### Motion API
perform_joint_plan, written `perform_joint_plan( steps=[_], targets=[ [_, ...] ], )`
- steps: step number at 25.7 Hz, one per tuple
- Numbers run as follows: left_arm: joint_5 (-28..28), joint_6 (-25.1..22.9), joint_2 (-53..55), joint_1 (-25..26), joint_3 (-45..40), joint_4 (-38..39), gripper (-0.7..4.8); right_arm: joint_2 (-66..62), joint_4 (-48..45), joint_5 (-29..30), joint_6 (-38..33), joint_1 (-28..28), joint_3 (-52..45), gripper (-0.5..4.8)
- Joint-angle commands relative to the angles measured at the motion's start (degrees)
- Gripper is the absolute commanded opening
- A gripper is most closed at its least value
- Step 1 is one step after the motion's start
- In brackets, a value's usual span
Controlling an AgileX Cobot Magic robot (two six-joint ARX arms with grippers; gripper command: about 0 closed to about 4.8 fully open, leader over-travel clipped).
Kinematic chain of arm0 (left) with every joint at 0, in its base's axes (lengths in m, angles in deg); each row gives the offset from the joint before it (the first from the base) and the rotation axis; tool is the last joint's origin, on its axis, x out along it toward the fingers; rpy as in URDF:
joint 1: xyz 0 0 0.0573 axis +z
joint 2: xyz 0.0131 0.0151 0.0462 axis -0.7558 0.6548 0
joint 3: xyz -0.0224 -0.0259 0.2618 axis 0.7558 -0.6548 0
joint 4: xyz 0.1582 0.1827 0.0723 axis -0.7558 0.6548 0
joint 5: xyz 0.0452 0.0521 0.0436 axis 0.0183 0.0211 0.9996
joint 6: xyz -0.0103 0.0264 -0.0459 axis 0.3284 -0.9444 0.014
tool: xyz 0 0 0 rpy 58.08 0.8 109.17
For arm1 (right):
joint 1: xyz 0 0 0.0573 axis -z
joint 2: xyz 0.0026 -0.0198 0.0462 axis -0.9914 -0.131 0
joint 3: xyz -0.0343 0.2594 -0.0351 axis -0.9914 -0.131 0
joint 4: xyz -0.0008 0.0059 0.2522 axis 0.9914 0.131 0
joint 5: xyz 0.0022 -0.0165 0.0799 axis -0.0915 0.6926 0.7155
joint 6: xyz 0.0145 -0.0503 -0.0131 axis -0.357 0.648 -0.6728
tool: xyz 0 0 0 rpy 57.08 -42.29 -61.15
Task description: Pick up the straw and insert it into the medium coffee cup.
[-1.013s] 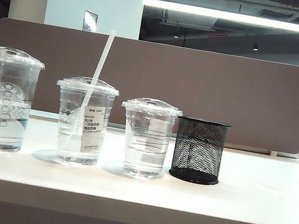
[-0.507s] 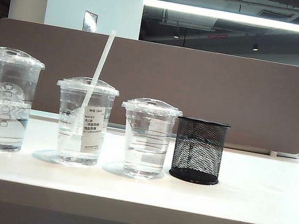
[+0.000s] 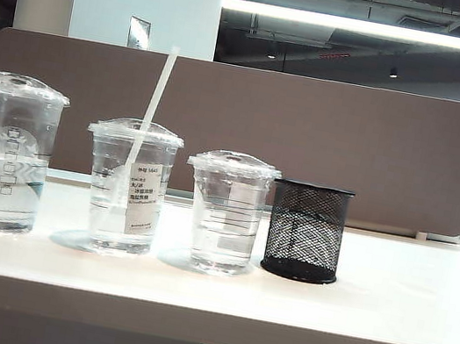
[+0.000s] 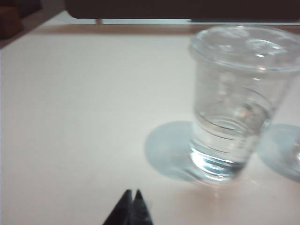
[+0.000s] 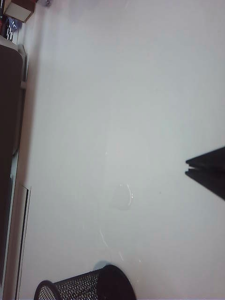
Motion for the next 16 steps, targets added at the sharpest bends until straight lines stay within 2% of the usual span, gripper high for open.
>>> perform_joint_plan(
  steps=[1, 16],
  targets=[
    [-3.5, 0.3, 0.0, 0.1, 0.1, 0.6, -0.04, 0.0, -0.7, 0.0, -0.1, 0.0, -0.4, -0.04],
    [-3.4, 0.3, 0.0, 0.1, 0.1, 0.6, -0.04, 0.0, -0.7, 0.0, -0.1, 0.0, -0.4, -0.04]
  ],
)
